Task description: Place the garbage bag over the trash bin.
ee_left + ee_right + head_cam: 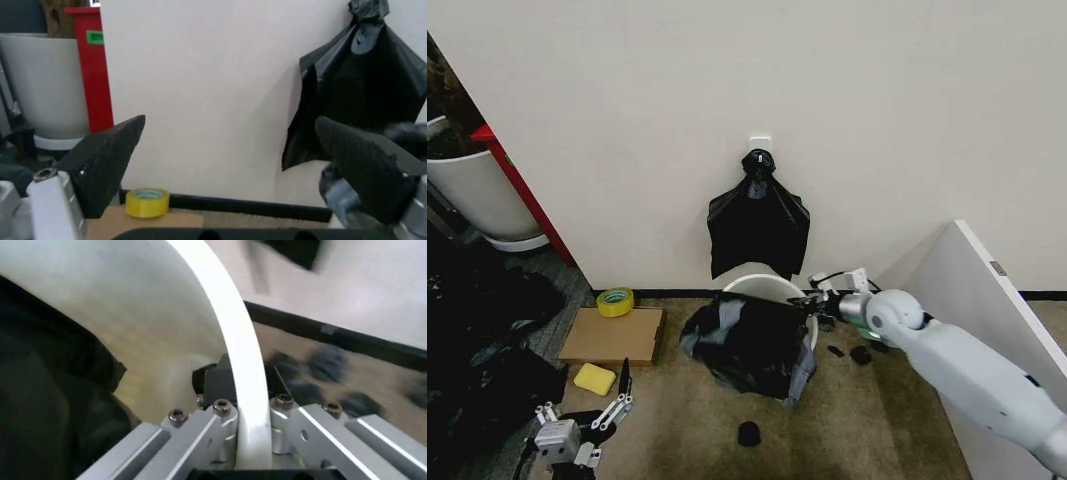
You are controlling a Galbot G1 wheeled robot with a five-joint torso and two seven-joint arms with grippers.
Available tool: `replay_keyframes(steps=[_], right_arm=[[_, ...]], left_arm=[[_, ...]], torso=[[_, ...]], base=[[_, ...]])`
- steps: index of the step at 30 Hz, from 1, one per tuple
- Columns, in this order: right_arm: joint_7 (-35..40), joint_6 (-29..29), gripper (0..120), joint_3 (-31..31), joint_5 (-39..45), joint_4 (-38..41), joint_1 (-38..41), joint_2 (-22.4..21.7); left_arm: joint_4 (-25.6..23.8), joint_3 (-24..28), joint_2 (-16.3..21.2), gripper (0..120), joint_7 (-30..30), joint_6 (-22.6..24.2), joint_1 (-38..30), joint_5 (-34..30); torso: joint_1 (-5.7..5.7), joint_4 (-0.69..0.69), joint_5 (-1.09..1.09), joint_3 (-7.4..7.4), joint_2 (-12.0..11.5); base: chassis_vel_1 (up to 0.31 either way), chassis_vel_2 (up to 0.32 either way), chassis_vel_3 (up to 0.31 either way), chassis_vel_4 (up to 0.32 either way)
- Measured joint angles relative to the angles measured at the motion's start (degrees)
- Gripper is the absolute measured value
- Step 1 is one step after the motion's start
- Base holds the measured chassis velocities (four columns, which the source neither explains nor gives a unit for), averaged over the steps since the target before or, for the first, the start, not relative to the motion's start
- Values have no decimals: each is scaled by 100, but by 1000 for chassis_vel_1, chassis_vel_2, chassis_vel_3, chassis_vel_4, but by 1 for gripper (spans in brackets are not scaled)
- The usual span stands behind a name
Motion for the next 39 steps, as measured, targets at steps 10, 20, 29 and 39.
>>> replay_keyframes(steps=[10, 20, 29, 39], right_arm=[[2708, -352, 0, 1145, 894, 1125, -1258, 458], [5271, 402, 0, 851, 839, 2023, -1789, 1793], [5685, 797, 0, 708, 457, 1698, -1909, 2326], [5882, 927, 0, 641, 182, 1437, -2113, 2912]], left_arm=[[-12, 94, 119, 100, -6, 89, -168, -37], [-14, 104, 185, 100, -53, 73, -166, -78], [6, 87, 196, 100, -88, 48, -110, -81], [10, 141, 187, 100, -87, 105, -143, -54]], torso=[[0, 2, 0, 0, 0], [0, 5, -1, 0, 0], [0, 4, -1, 0, 0], [0, 4, -1, 0, -1]], base=[[0, 0, 0, 0], [0, 0, 0, 0], [0, 0, 0, 0], [0, 0, 0, 0]])
